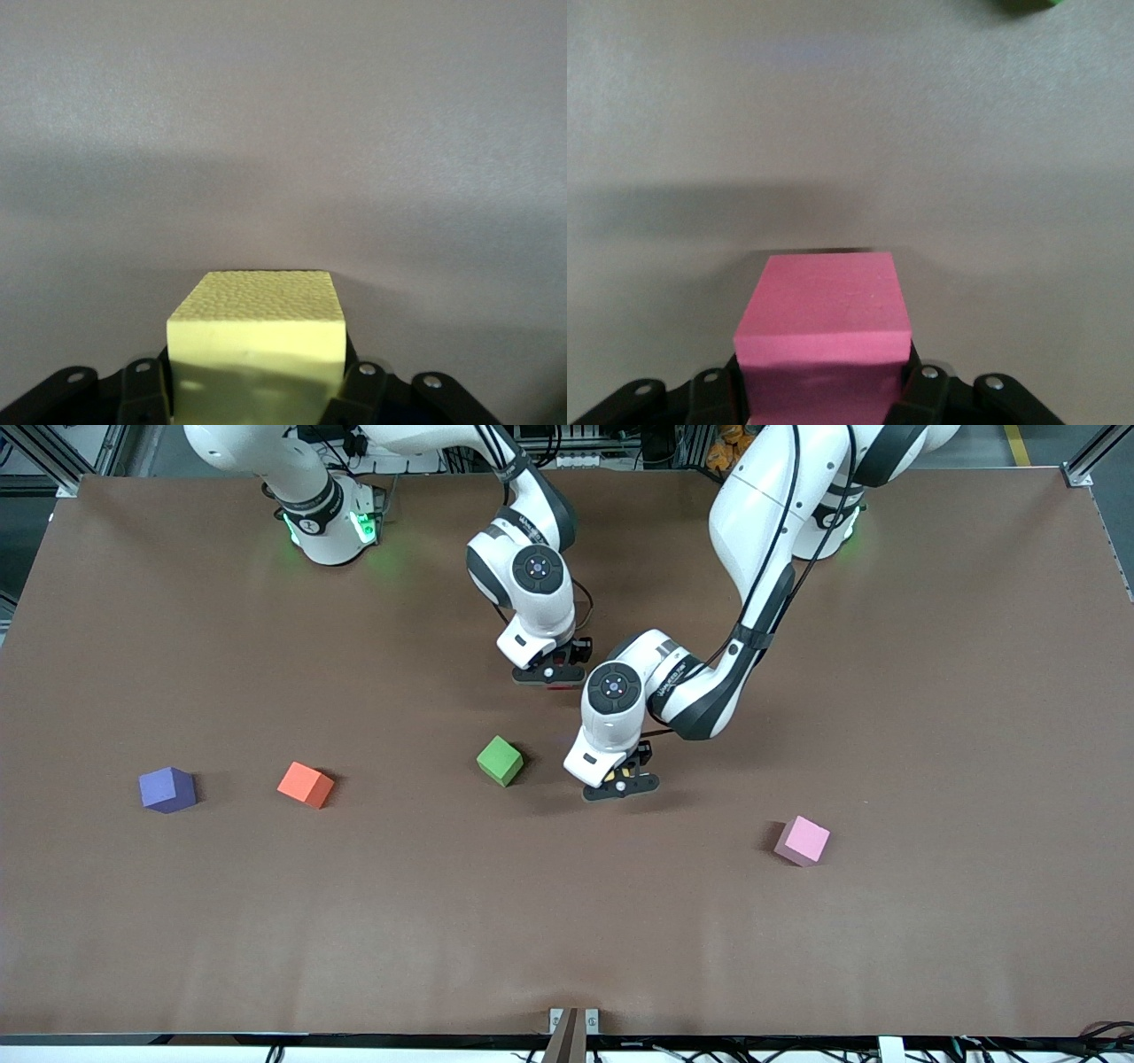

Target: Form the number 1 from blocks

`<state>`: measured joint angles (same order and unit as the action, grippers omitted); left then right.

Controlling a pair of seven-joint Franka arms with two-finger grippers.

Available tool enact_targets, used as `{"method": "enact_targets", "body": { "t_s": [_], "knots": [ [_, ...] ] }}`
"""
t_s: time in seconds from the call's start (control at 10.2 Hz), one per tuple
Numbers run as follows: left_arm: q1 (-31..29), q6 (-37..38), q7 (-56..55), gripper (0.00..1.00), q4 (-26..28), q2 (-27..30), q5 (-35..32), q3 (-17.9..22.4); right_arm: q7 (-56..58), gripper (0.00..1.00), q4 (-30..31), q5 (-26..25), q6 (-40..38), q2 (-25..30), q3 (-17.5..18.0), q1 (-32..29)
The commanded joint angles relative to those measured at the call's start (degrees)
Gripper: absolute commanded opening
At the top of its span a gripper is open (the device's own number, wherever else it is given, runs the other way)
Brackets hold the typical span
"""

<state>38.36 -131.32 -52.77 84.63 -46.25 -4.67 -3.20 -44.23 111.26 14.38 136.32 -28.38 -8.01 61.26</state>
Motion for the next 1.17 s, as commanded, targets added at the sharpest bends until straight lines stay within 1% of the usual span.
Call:
{"method": "enact_targets", "body": {
  "t_s": [0.0, 0.29, 0.39, 0.49, 0.78, 0.98, 1.07],
  "knots": [
    [0.0, 0.6, 0.1, 0.0, -0.5, 0.9, 1.8, -0.2, -0.7, 0.66, -0.6, 0.6, -0.9, -0.1, 0.0, 0.4],
    [-0.1, 0.6, 0.0, 0.0, -0.5, 1.3, 1.9, -0.3, -0.5, 0.67, 0.3, 0.4, -1.1, 0.2, 0.0, 0.2],
    [0.0, 0.6, -0.8, 0.0, -0.5, 1.2, 1.9, -0.3, -0.6, 0.75, 0.4, 0.4, -1.1, 0.7, 0.0, 0.2],
    [0.0, 0.6, -1.1, 0.0, -0.5, 1.2, 1.8, -0.3, -0.6, 1.0, 0.5, 0.4, -1.2, 2.1, 0.0, -0.4],
    [0.3, 0.6, -2.3, 0.0, -0.5, 1.1, 1.9, -0.6, 0.1, 1.0, 0.8, -0.2, -6.0, 8.4, 0.0, -4.7],
    [1.4, 0.6, -4.6, 0.0, -0.5, 1.1, 1.8, -1.5, 0.8, 1.0, 1.7, -3.1, -10.4, 12.8, 0.0, -8.4],
    [2.8, 0.6, -6.0, 0.0, -0.5, 1.0, 1.7, -1.5, 3.0, 1.0, 3.9, -4.2, -11.2, 15.7, 0.5, -11.1]
  ]
}}
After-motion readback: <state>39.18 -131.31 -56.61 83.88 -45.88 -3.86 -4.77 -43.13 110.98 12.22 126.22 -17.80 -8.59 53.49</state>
